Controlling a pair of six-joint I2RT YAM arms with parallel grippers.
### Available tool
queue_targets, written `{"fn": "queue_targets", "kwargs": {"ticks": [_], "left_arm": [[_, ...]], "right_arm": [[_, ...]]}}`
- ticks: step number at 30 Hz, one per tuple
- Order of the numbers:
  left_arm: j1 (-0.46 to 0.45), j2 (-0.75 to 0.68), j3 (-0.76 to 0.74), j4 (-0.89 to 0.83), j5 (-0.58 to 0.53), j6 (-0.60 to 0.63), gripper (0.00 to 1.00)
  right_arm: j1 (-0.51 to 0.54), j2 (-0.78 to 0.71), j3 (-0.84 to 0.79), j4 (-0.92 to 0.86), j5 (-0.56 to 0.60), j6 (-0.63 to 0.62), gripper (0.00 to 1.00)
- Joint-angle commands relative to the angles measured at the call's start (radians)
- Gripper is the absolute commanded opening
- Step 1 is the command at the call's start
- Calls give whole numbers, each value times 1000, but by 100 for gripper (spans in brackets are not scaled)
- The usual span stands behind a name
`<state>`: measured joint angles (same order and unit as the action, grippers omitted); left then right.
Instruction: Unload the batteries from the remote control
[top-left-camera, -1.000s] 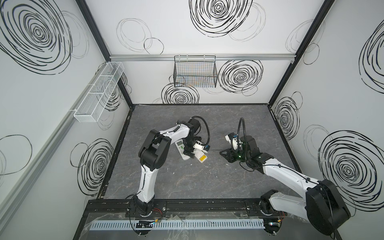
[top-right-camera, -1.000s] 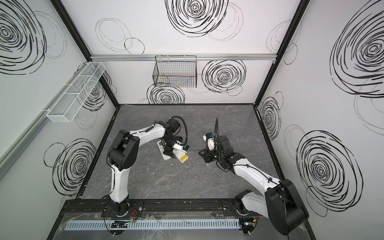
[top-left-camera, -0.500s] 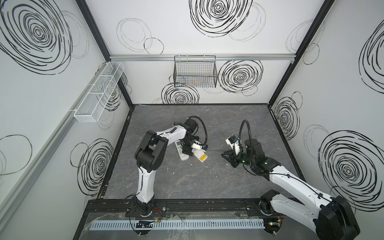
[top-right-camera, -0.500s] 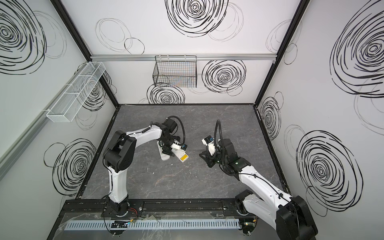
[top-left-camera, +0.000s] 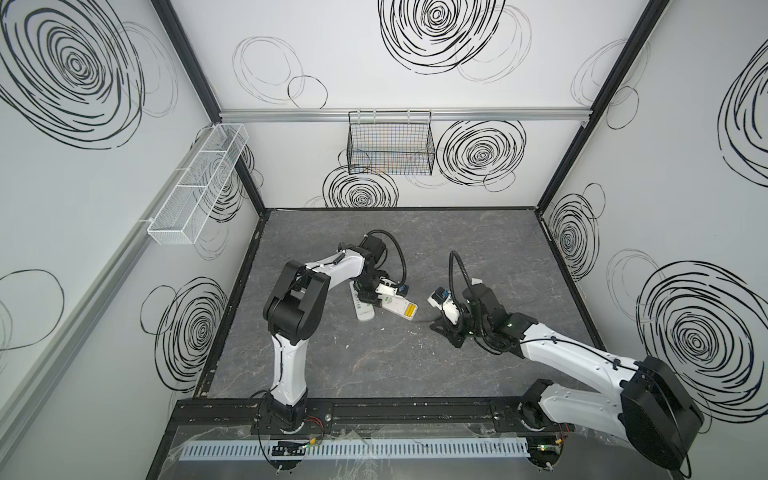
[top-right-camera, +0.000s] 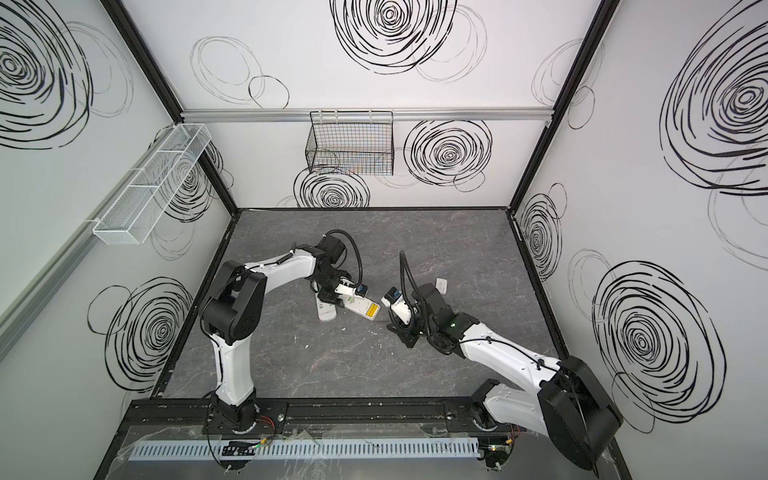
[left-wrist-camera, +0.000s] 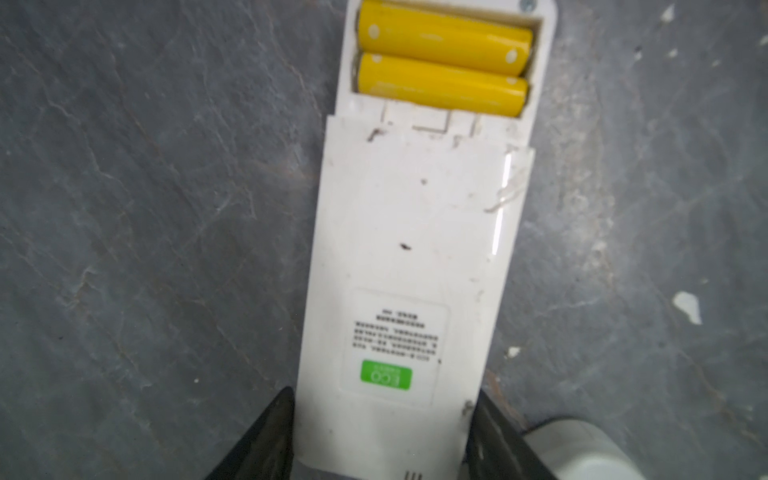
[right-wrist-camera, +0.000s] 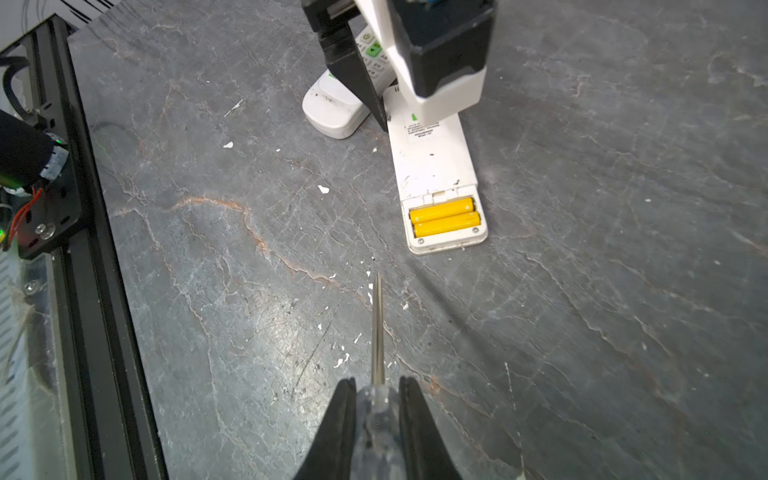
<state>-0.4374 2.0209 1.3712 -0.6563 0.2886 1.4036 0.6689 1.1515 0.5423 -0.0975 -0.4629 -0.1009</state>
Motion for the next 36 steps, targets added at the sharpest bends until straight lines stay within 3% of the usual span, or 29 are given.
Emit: {"fn": "queue_targets", "kwargs": {"ticks": [1, 11, 24, 36], "left_arm": [[-17, 35, -51, -15, 10, 1, 57], [-30, -2, -80, -3, 26, -6, 54], [-34, -1, -58, -19, 44, -4, 52], [-35, -8, -64, -19, 54, 3, 52]], "right_arm": [[17, 11, 39, 13, 49, -65, 0], [15, 102, 116, 13, 188, -96, 0], [-1, 235, 152, 77, 107, -156, 0], [-5, 266, 146, 103, 42, -163, 0]]}}
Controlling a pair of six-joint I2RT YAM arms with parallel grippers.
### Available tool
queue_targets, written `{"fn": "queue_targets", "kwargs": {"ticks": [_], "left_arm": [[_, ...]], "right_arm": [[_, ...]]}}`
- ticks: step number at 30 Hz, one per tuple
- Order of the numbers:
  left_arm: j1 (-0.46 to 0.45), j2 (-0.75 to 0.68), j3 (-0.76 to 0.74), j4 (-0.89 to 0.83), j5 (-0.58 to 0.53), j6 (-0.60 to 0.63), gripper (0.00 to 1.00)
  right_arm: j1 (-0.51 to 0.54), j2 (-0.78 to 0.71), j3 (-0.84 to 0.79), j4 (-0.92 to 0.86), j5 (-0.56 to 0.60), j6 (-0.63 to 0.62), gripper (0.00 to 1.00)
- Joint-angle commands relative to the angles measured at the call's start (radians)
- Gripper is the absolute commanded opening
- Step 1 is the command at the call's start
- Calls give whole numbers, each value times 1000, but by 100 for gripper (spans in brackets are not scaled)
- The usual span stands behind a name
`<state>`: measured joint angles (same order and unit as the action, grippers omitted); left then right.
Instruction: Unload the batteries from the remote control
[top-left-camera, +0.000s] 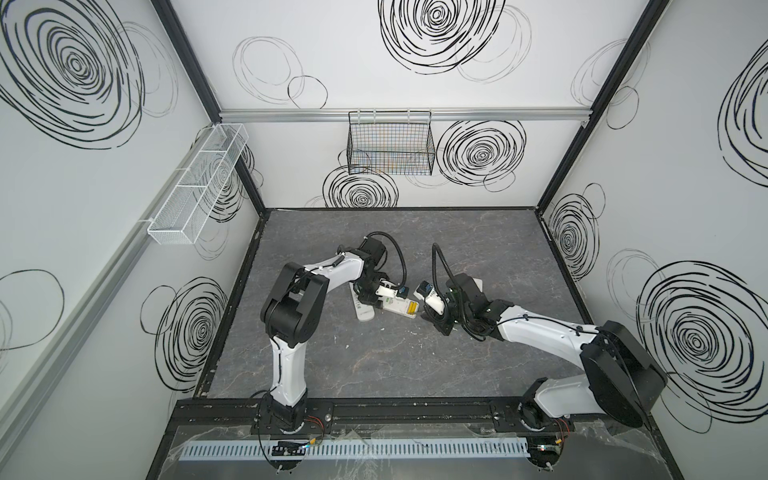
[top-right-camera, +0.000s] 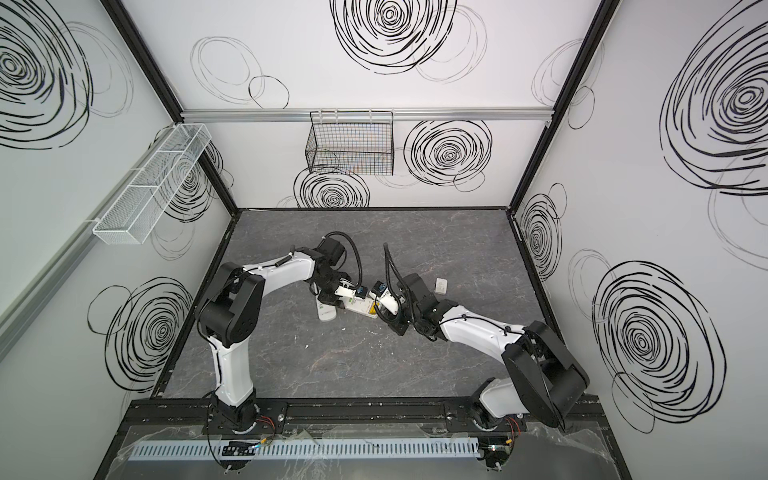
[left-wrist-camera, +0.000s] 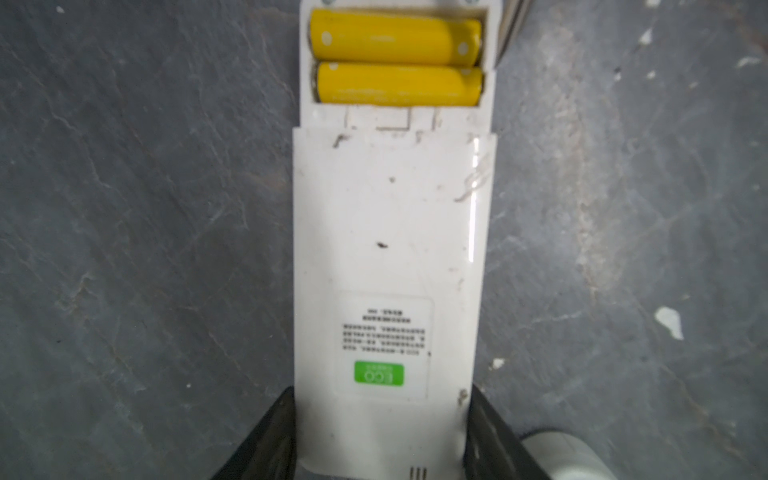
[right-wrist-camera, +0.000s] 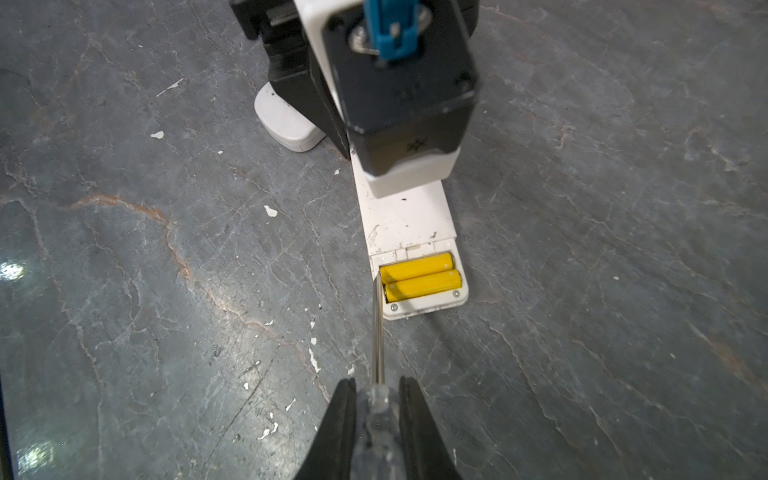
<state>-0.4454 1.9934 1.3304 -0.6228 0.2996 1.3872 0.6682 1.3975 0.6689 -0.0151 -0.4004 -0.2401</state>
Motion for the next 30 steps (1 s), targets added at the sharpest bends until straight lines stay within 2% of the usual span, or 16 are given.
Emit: {"fn": "queue_targets", "kwargs": {"ticks": [1, 10, 16, 18, 21, 25, 30], "left_arm": [[-26, 17, -23, -52, 43, 19, 52], [-25, 9, -30, -54, 44, 31, 52], [-24, 8, -33, -55, 47, 32, 52], [-24, 7, -34, -54, 47, 33, 52], [-25, 5, -40, -52, 46, 35, 52], [-24, -7, -55, -50, 53, 56, 52], [-30, -20, -65, -49, 64, 95, 52]], "right_arm": [[-4, 26, 23, 16, -18, -24, 0], [-17, 43, 45, -15, 23, -18, 0], [-39, -52, 35, 13, -100, -18, 0], [-45, -59, 29, 15, -80, -20, 0], [-63, -42, 32, 10, 12, 20, 0], [-152, -17, 41, 26, -57, 86, 0], [-195, 47, 66, 7, -190, 96, 0]]}}
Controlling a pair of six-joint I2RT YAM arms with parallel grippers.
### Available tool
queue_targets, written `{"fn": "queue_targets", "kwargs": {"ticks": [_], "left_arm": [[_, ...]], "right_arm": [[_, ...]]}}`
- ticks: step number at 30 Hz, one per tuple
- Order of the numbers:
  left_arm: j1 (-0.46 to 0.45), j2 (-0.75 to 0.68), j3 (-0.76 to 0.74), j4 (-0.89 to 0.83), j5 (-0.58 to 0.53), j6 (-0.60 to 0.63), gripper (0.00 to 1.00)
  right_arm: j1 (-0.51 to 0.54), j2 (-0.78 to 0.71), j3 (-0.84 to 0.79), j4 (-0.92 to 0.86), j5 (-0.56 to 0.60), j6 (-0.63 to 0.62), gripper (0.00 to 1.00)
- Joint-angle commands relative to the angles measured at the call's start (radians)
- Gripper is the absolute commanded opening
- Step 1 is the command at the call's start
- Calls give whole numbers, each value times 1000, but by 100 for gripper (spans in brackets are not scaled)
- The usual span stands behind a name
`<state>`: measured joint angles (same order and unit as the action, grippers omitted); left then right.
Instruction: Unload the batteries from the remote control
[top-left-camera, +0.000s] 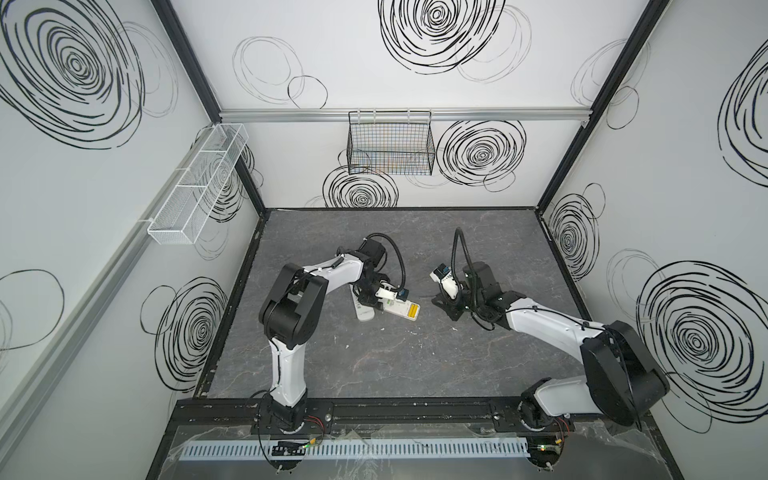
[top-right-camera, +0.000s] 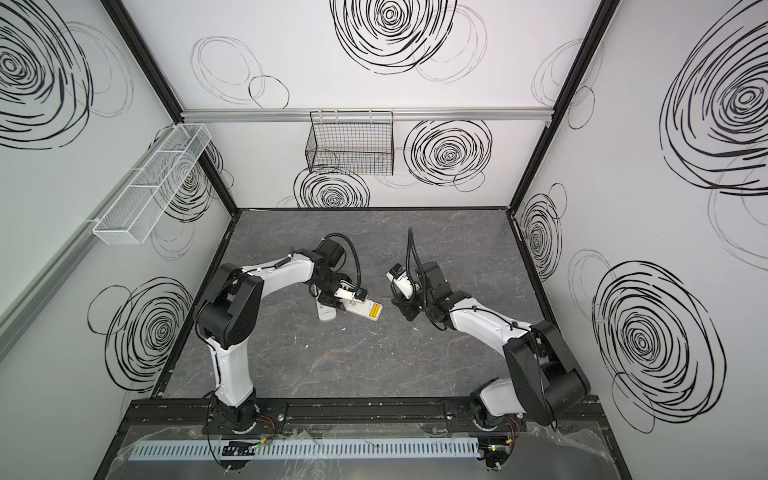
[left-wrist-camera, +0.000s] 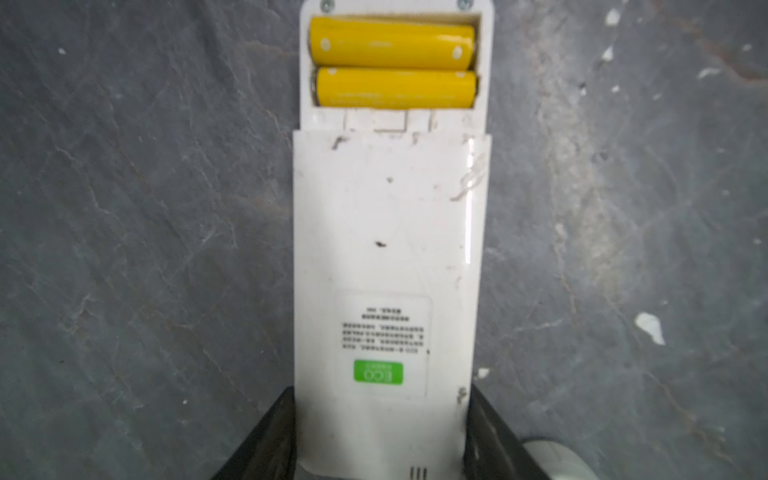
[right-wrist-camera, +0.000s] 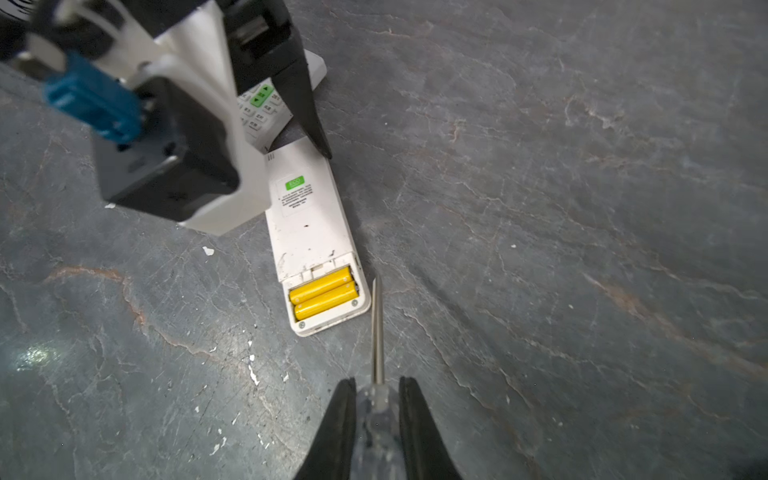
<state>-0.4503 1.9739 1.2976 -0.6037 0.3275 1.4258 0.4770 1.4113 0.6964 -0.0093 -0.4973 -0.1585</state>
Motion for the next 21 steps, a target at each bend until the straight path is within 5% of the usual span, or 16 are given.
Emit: {"fn": "queue_targets", "kwargs": {"ticks": [1, 21], "left_arm": [[-26, 0, -29, -67, 37, 54, 51], [-31, -9, -41, -57, 34, 53, 51]], "right_arm": [[-3, 45, 40, -3, -111, 10, 0], [1, 53, 25, -49, -40, 33, 0]]}}
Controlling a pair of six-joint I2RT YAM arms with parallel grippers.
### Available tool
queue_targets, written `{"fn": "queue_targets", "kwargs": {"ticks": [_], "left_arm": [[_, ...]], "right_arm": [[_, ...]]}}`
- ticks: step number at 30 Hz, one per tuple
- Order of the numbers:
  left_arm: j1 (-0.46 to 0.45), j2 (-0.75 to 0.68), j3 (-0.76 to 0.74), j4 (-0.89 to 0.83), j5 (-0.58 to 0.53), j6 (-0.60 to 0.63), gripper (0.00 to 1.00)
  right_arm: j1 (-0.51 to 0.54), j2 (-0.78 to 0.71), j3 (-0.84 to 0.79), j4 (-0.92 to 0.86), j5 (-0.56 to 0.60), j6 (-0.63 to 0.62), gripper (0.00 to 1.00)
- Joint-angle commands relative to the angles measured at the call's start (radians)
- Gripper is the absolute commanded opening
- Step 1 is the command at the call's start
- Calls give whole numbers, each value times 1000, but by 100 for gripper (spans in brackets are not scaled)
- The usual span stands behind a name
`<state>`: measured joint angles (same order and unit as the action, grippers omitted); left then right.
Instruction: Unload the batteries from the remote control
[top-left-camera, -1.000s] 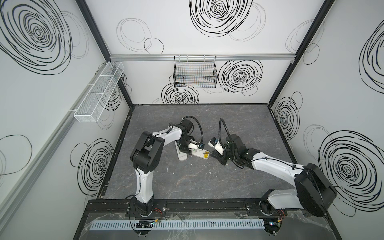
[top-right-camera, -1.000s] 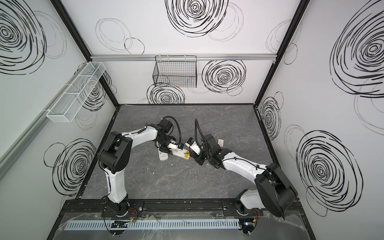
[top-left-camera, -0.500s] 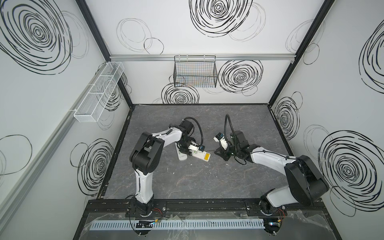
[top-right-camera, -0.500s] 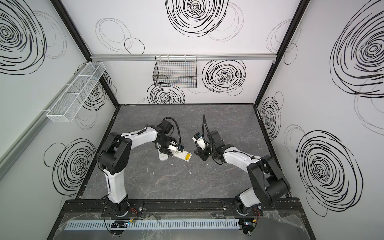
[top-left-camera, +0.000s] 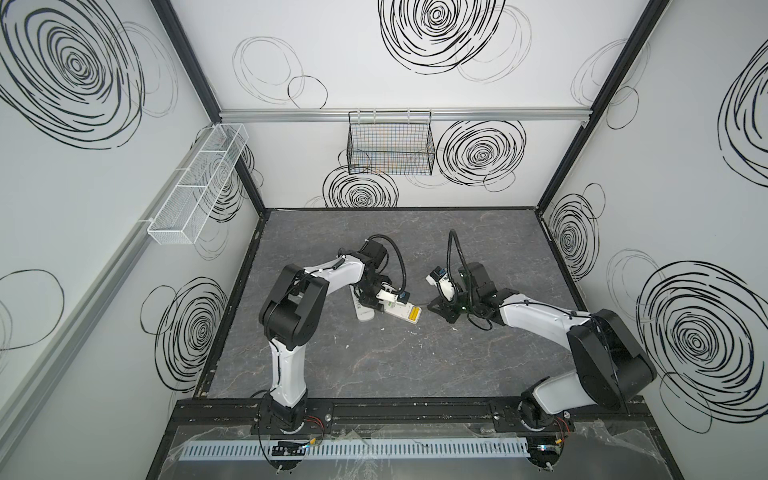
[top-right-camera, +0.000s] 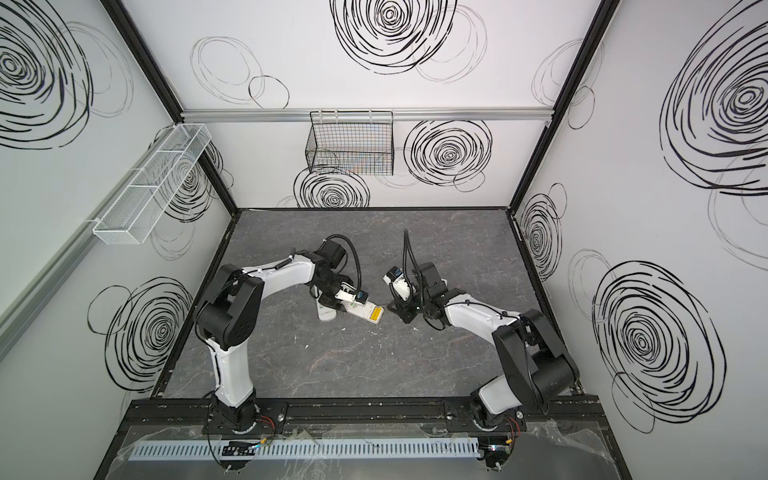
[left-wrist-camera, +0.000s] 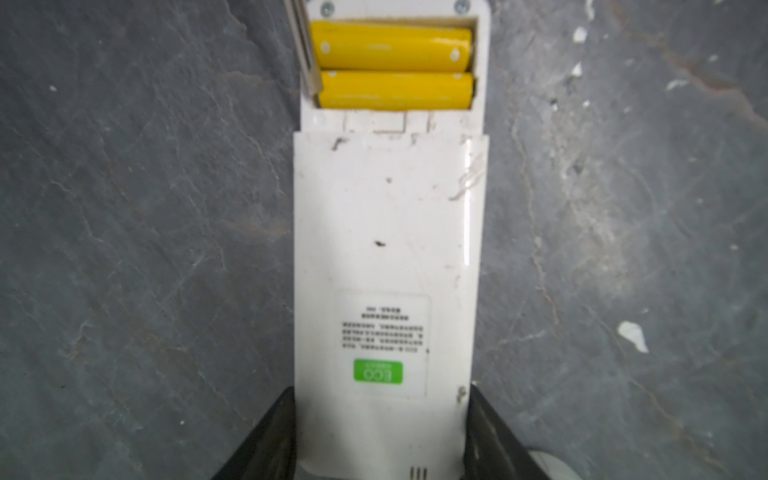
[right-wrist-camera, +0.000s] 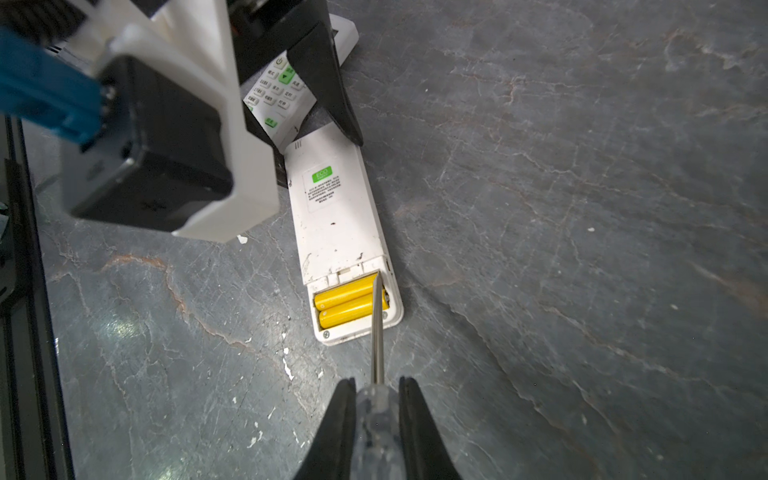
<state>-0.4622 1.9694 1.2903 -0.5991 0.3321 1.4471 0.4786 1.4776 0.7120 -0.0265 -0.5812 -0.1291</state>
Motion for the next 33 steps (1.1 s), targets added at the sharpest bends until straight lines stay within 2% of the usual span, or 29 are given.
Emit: {"fn": "queue_targets", "kwargs": {"ticks": [1, 12, 23, 33], "left_arm": [[-19, -5, -34, -62, 30, 32, 51], [-20, -9, -40, -60, 33, 36, 51], [-20, -12, -42, -56, 35, 34, 51], [-20, -15, -44, -70, 31, 50, 51]], "right_arm": [[-1, -16, 7, -34, 52, 3, 0], [-4, -59, -24, -15, 89, 23, 0], [13, -80, -60, -1, 51, 17, 0], [-2, -93, -23, -24, 26, 25, 0]]}}
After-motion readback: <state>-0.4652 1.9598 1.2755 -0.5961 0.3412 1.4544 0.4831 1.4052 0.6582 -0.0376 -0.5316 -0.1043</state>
